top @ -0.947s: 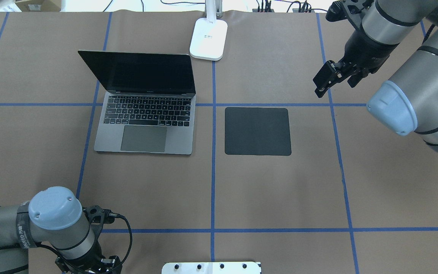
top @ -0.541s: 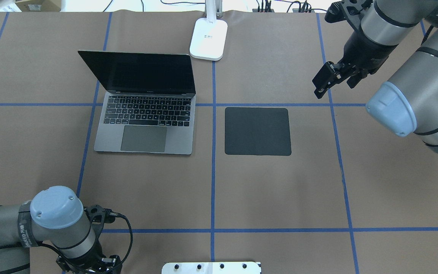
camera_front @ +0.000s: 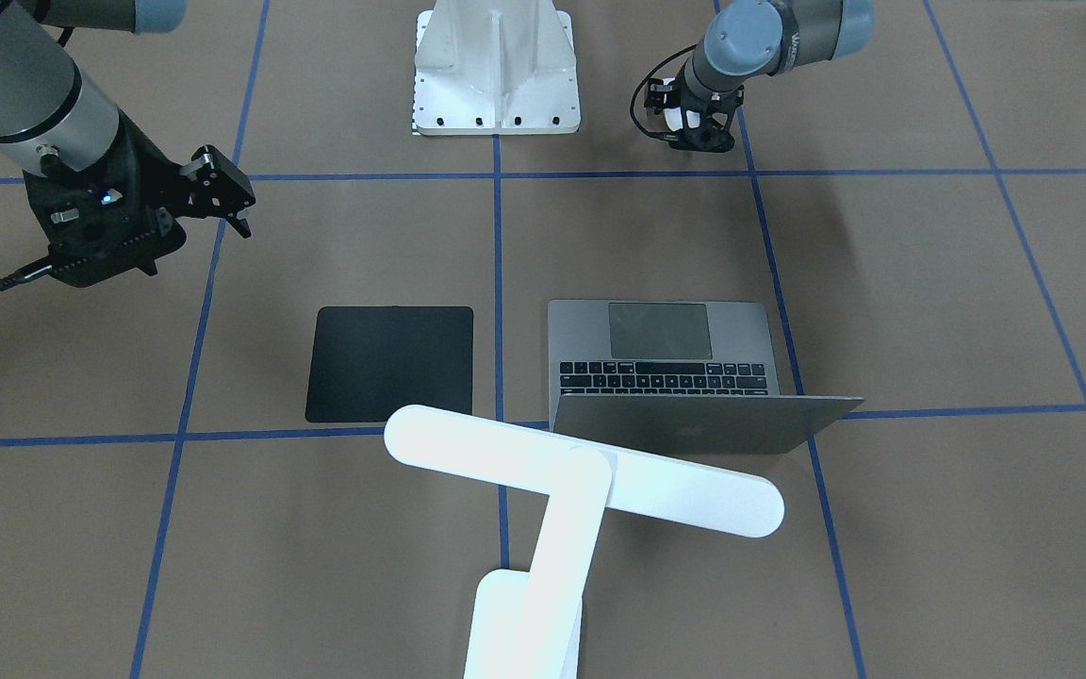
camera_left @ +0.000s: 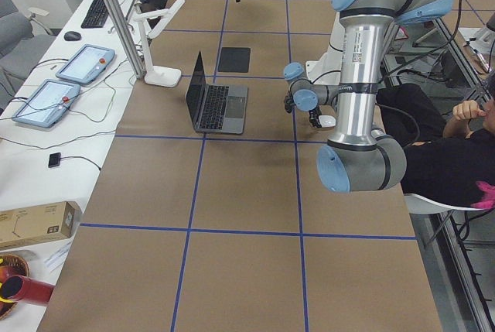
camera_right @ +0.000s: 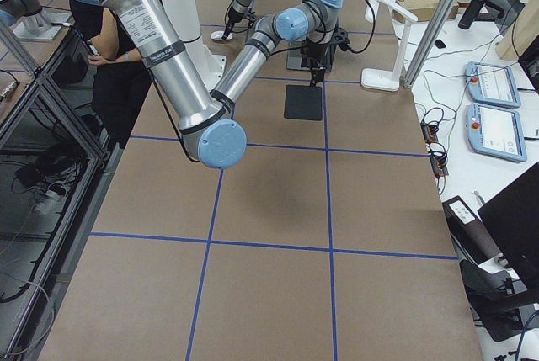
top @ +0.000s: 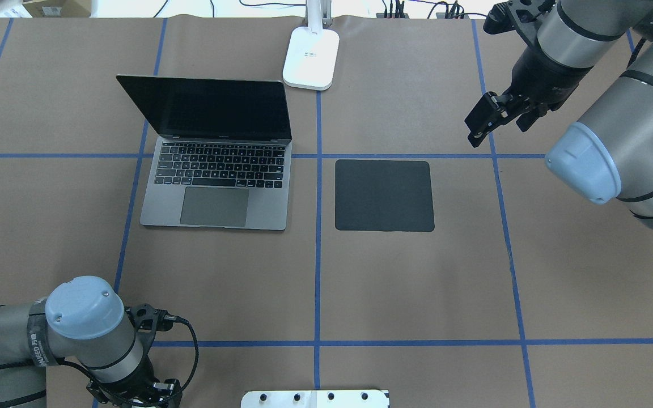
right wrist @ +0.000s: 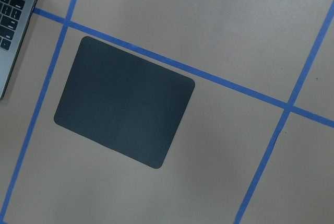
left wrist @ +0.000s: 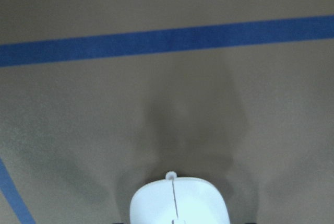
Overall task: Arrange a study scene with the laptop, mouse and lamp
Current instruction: 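Lower the left gripper over the white mouse and close on it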
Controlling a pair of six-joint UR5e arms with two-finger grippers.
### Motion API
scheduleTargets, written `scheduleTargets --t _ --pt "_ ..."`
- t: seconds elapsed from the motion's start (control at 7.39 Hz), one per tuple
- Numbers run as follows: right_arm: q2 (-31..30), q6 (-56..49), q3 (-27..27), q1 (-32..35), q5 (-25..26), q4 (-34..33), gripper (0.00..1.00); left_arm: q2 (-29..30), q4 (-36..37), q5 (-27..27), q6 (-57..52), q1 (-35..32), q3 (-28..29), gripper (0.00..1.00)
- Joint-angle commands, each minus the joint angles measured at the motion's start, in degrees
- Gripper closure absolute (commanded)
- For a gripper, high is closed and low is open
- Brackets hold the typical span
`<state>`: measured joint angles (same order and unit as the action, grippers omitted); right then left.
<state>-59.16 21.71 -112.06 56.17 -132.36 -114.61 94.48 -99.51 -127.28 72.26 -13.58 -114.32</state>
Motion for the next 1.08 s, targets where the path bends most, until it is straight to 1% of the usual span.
scheduleTargets --t 0.0,0.41,0.81,0.95 --pt "0.0 0.0 -0.1 0.0 0.0 0.0 0.00 0.0 -0.2 -0.9 0.0 -0.2 0.0 0.26" --pt "-0.1 0.0 -0.1 0.0 0.0 0.0 0.00 0.0 -0.2 -0.9 0.1 -0.2 0.0 0.30" --pt "-0.1 0.0 -0.2 0.0 0.0 0.1 0.00 0.1 -0.2 -0.9 0.2 -0.1 0.1 0.29" --pt "-0.2 0.0 -0.5 -0.1 1.0 0.1 0.00 0.5 -0.2 -0.9 0.2 -0.1 0.5 0.31"
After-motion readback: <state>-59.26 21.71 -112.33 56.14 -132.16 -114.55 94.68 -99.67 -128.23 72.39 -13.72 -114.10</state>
